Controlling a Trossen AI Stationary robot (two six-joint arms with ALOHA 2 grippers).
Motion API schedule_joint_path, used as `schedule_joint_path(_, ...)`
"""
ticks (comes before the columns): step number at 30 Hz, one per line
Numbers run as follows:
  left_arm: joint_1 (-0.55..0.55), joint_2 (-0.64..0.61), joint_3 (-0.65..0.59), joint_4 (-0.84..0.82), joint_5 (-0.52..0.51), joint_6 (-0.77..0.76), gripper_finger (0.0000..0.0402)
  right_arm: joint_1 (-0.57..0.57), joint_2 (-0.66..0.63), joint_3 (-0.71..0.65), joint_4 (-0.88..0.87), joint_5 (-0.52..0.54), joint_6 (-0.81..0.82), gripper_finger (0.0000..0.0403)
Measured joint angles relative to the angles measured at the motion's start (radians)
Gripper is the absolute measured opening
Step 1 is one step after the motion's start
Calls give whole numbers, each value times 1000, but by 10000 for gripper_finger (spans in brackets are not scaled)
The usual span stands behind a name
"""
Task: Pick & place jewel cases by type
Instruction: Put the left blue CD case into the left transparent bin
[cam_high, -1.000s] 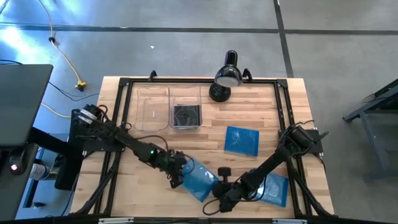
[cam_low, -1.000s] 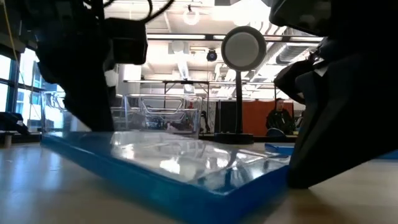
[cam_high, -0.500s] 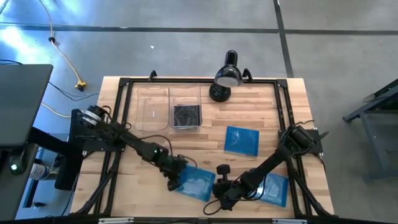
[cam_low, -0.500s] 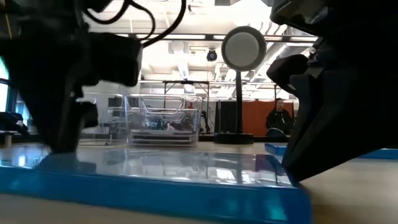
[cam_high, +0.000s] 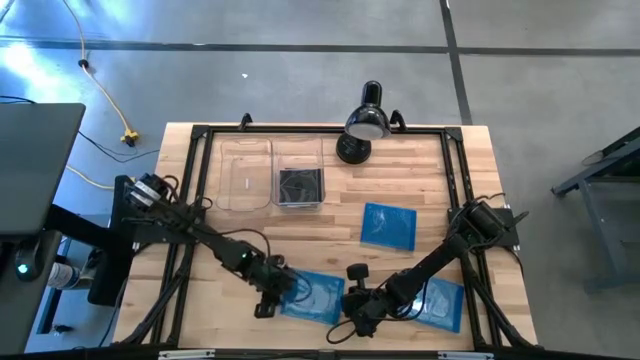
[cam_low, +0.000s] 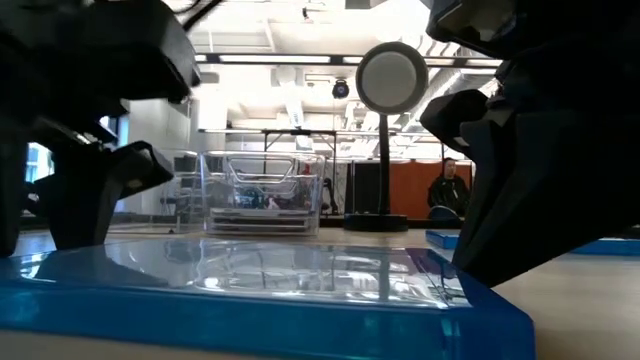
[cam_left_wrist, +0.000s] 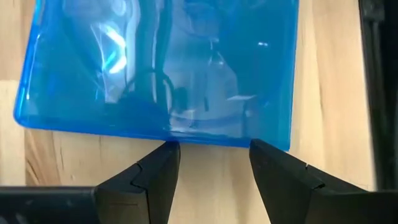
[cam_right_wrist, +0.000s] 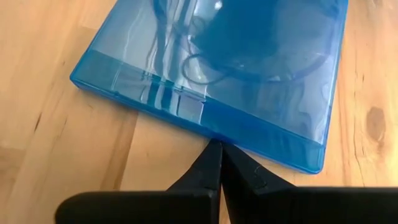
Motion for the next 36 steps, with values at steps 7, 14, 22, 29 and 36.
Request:
schedule_joint_path(7, -30, 2, 0, -19, -76, 175, 194, 5, 0, -2, 25, -3, 45, 0)
schedule_joint_path(14, -7, 2, 0, -16, -7, 44, 194, 6, 0, -2, 40, 1, 53, 0)
schedule_joint_path(22, 26, -6, -2, 21, 116, -381, 195, 30, 3, -3, 55, 51, 52, 0)
schedule_joint_path(29, 24, 1, -6, 109, 190, -679, 195, 37, 6, -3, 58, 74, 16, 0)
schedule_joint_path(36, -11, 3, -8, 342, 151, -664, 195, 39, 7, -3, 59, 90, 42, 0)
